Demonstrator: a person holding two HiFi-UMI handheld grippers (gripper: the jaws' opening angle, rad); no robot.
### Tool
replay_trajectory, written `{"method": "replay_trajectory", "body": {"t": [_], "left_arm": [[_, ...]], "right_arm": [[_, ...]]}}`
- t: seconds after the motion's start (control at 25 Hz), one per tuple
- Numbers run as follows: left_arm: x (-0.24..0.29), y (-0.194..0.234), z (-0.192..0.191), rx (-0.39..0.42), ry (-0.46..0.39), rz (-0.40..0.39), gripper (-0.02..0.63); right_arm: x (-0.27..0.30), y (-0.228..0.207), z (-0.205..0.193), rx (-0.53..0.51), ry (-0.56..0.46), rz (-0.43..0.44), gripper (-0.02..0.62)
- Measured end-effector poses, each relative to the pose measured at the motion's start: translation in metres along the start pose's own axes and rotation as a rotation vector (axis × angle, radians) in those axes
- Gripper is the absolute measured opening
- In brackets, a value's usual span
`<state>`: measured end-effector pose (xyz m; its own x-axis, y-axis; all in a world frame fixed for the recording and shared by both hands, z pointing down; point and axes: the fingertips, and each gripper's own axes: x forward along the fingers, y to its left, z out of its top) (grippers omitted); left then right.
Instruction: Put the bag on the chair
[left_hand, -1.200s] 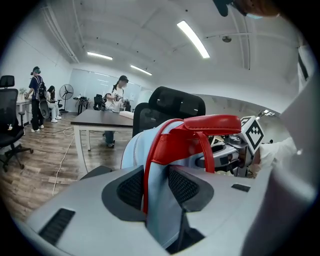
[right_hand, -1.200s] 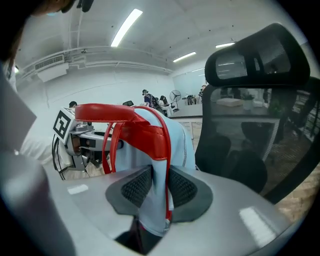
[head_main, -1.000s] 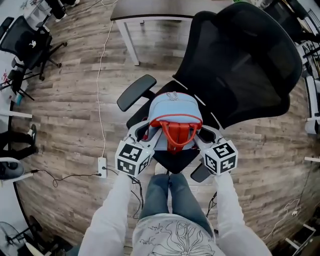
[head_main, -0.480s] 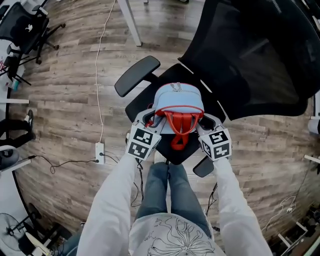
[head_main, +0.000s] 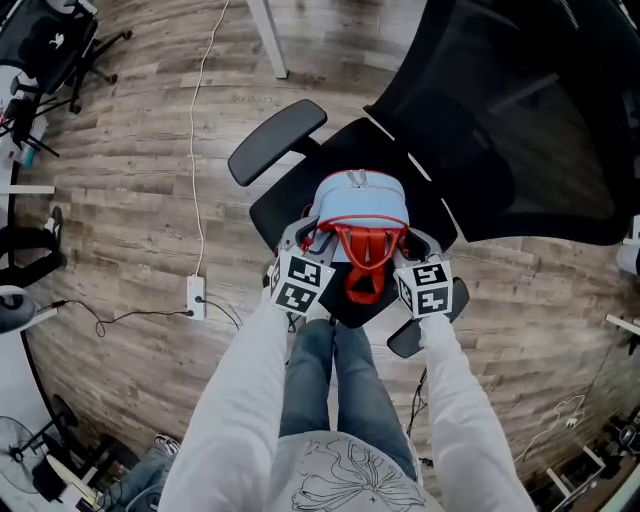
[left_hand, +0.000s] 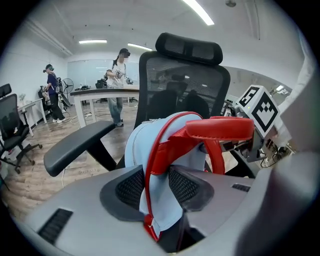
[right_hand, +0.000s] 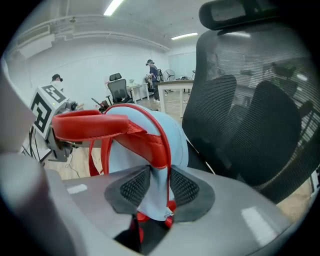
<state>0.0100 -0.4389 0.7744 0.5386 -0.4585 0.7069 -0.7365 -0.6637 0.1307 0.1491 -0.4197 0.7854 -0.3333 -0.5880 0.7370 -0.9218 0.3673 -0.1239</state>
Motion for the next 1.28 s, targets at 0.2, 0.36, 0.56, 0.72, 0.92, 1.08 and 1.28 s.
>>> {"method": "replay_trajectory", "body": {"t": [0.2, 0.36, 0.56, 0.72, 0.92, 1.08, 1.28], "left_arm": [[-0.001, 0.003, 0.000, -0.053, -0.031, 0.007, 0.160], [-0.017, 0.007, 0.010, -0.141, -0.099, 0.026, 0.172], [-0.051, 0.011, 0.022, -0.168, -0.167, 0.089, 0.172], [-0.089, 0.012, 0.045, -0.184, -0.227, 0.143, 0.170], [-0.150, 0.012, 0.098, -0.242, -0.393, 0.200, 0.109], [-0.200, 0.006, 0.145, -0.221, -0.530, 0.246, 0.067], [-0.259, -0.012, 0.191, -0.157, -0.622, 0.307, 0.038]], "right_arm": [[0.000, -0.004, 0.002, 0.091, -0.043, -0.009, 0.146], [-0.012, -0.007, 0.007, 0.164, -0.067, -0.026, 0.169], [-0.040, -0.011, 0.018, 0.175, -0.123, -0.076, 0.184], [-0.085, -0.018, 0.050, 0.197, -0.251, -0.150, 0.179], [-0.139, -0.006, 0.093, 0.205, -0.392, -0.161, 0.085], [-0.183, 0.010, 0.136, 0.134, -0.508, -0.171, 0.060], [-0.243, 0.032, 0.188, 0.018, -0.620, -0.203, 0.055]]}}
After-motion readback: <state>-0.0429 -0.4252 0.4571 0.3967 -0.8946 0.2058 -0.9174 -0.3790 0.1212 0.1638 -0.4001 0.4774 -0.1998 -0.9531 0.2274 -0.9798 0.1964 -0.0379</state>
